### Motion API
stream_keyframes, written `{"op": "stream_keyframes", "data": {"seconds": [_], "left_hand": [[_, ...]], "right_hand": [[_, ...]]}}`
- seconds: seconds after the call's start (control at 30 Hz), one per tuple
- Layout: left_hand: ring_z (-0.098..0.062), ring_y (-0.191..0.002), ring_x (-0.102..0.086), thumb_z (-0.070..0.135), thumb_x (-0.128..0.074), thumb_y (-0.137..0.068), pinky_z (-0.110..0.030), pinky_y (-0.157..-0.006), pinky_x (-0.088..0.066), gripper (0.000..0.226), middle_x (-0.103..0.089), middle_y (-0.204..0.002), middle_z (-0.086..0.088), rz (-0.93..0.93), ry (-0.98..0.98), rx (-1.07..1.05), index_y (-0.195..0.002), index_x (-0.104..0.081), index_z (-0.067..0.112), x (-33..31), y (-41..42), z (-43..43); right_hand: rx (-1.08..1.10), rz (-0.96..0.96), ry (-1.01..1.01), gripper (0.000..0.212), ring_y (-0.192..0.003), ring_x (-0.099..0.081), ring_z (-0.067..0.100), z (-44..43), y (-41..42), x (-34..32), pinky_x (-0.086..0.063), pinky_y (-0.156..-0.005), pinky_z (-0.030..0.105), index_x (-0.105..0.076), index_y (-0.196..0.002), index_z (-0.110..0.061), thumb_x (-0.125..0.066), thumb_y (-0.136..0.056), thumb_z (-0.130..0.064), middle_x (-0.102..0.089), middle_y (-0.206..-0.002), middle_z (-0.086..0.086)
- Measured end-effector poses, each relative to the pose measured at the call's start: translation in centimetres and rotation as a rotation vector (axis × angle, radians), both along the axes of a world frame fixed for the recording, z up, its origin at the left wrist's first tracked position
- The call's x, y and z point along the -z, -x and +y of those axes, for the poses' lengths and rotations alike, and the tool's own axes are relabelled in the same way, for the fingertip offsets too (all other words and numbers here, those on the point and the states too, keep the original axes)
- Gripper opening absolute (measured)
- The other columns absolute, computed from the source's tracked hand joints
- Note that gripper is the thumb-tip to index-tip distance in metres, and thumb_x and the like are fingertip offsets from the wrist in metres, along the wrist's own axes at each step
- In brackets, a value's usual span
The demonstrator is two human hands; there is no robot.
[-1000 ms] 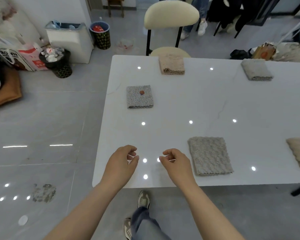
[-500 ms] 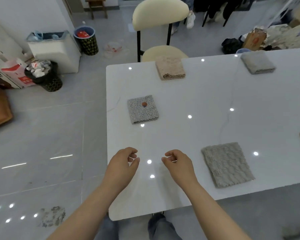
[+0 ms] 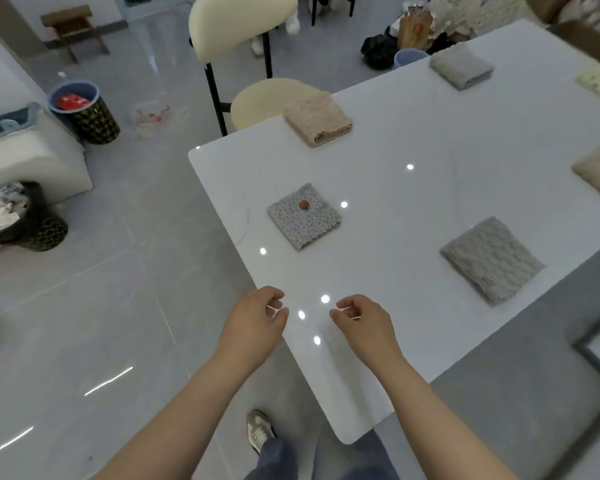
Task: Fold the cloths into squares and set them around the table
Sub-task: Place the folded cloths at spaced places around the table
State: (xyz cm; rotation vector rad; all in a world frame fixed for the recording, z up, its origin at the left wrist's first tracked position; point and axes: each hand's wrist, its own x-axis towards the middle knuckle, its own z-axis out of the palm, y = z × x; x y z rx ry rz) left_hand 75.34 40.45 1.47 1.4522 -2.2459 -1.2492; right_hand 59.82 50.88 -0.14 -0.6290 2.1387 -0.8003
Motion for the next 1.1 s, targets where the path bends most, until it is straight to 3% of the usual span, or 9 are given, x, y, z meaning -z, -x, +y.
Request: {"op": "stream_keyframes", "data": {"seconds": [0.53, 0.9, 1.1], "left_hand": [[-0.008, -0.092, -0.058, 0.021, -0.055, -0.091, -0.025, -0.085, -0.048, 0.024, -0.059, -0.102, 0.007, -0.054, 0.017, 0.235, -0.115, -0.059, 0.018, 0.4, 5.8, -8.8], [-0.009, -0.09, -0.056, 0.018, -0.054, -0.091, -0.016, -0.075, -0.04, 0.025, -0.06, -0.1, 0.005, -0.065, 0.029, 0.455, -0.115, -0.061, 0.015, 1.5, 11.2, -14.0], [-0.01, -0.092, -0.058, 0.019, -0.053, -0.091, -0.022, -0.083, -0.045, 0.029, -0.06, -0.109, 0.008, -0.097, 0.005, 0.647, -0.119, -0.059, 0.016, 2.2, 12.6, -19.1]], "right_hand": [[0.262, -0.048, 0.0, 0.019, -0.08, -0.056, 0.003, -4.9, 2.8, 0.9, -0.04, -0.065, 0.014, -0.062, -0.105, -0.019, -0.063, -0.088, -0.025, -0.059, -0.088, -0.008], [0.484, -0.042, -0.006, 0.017, -0.076, -0.055, 0.005, -6.9, 4.7, 0.9, -0.04, -0.062, 0.016, -0.062, -0.103, -0.02, -0.064, -0.087, -0.027, -0.06, -0.088, -0.005], [0.679, -0.031, -0.025, 0.017, -0.08, -0.057, 0.008, -9.6, 2.7, 1.4, -0.041, -0.065, 0.015, -0.063, -0.103, -0.018, -0.064, -0.087, -0.025, -0.062, -0.089, -0.002]]}}
